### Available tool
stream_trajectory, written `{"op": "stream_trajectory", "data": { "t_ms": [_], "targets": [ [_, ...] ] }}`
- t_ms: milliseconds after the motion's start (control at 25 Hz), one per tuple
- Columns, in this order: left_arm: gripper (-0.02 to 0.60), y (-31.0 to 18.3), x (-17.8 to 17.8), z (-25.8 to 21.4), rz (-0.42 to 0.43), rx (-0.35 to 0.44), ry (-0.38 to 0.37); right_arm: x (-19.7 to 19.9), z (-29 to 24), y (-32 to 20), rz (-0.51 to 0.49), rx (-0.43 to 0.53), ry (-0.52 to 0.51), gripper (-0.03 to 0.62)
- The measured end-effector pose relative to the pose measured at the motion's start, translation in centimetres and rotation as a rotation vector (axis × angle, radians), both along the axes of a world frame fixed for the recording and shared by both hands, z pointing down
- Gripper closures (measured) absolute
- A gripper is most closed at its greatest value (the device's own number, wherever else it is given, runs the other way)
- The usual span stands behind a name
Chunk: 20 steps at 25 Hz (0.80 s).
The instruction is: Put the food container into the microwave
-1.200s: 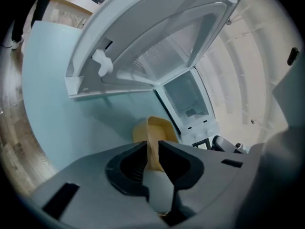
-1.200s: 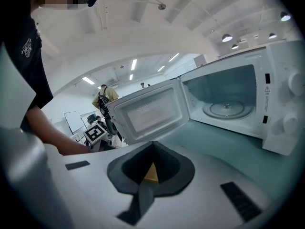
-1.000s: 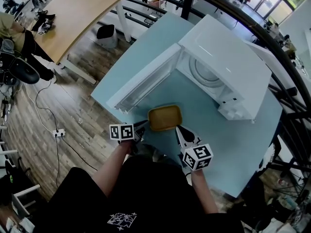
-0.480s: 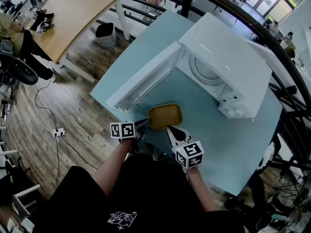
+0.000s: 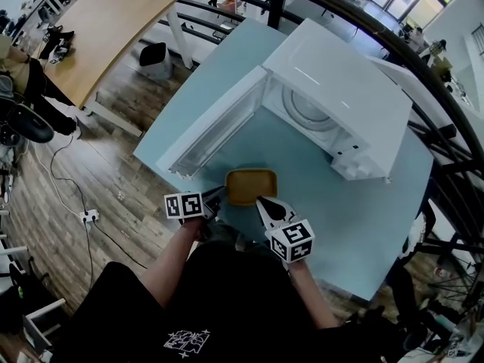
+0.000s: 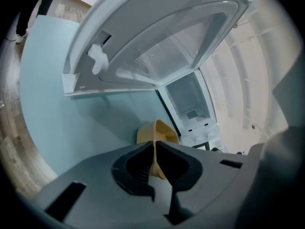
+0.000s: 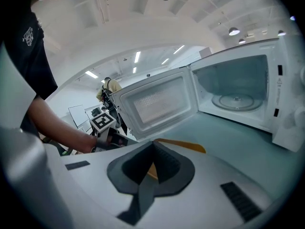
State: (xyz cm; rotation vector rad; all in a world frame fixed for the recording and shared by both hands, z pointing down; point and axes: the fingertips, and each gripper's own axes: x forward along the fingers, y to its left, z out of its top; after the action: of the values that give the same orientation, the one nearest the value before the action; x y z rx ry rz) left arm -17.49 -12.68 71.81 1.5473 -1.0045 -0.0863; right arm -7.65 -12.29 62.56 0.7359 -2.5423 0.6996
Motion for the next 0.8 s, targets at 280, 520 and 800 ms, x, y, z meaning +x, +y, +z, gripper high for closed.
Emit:
{"op": "stream_trajectory", "data": {
  "t_ms": [280, 520, 800],
  "targets": [
    [0.552, -0.3, 1.3, -0.3, 0.005, -0.007, 0.01, 1.4, -0.5, -0.2, 0.029, 0.012, -0.009, 0.588],
    [0.552, -0.7, 2.0, -1.1, -0.009, -0.014, 0.029, 2.3, -0.9, -0.1, 0.056, 0.016, -0.016, 0.588],
    [0.552, -1.2, 3.1, -1.8, -0.013, -0.003, 0.039, 3.8, -1.3, 0.0, 0.087, 0.024, -0.021, 0.588]
  ]
}}
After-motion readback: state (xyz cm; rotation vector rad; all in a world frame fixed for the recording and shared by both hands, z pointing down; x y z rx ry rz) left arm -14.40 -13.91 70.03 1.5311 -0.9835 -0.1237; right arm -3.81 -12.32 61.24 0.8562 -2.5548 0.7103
